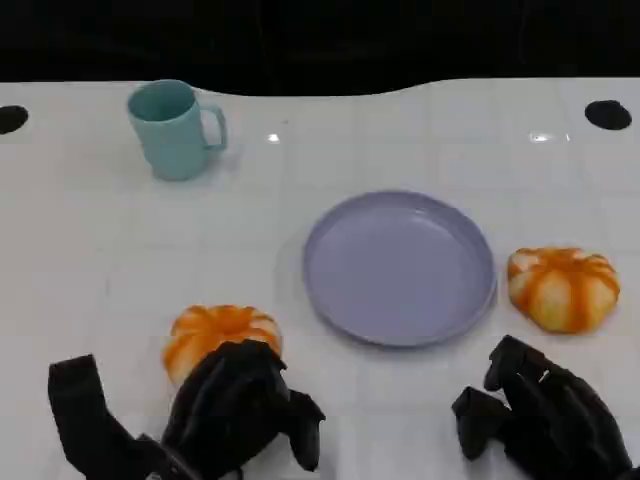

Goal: Grasp the bread from the table and place it into the plate.

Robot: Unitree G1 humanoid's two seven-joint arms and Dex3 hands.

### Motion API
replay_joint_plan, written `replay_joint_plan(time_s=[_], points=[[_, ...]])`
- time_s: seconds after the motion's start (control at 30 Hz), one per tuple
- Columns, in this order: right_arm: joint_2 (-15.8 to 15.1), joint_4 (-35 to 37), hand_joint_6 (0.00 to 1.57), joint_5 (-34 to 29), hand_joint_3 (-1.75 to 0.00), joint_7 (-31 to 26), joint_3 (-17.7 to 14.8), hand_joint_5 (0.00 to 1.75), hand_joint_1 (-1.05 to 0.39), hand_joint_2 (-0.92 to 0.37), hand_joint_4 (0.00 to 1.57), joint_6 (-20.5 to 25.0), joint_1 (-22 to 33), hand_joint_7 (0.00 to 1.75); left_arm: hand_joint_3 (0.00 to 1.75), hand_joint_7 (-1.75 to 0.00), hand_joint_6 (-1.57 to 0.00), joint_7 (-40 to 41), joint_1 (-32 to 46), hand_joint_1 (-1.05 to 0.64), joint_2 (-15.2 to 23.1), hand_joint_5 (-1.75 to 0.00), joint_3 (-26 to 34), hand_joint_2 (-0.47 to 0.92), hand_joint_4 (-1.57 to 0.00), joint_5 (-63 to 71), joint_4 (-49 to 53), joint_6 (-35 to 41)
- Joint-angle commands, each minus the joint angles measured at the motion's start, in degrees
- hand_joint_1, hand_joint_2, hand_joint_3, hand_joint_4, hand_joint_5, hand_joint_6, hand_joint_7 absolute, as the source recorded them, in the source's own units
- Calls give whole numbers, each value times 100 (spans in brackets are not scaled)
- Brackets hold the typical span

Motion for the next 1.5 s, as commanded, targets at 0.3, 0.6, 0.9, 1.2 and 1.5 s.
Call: replay_joint_plan(time_s=[0.3,0.6,0.9,1.2,1.5], points=[[-72,-35,66,10,-23,-34,-26,170,-57,-92,77,-65,30,147,0,-47,-157,-45,15,-105,59,-83,-45,69,-157,9,22,36],[-75,-87,67,28,-22,-62,-23,170,-58,-92,78,6,53,147,1,-44,-157,4,54,-105,40,-80,-27,70,-157,20,-104,-86],[-53,-131,67,63,-20,-75,-21,171,-56,-92,77,60,72,146,3,-3,-145,345,-39,-105,231,-33,-112,91,-151,905,-367,-1914],[-30,-79,66,50,-23,4,-18,170,-56,-92,76,-52,43,145,8,0,-82,1207,-140,-105,843,-16,-334,92,-115,2262,-456,-3408],[-19,-42,67,18,-23,-30,-15,171,-57,-92,77,-93,25,146,23,-90,-1,3344,-166,-105,2071,-157,-854,92,-1,5521,-1213,-3534]])
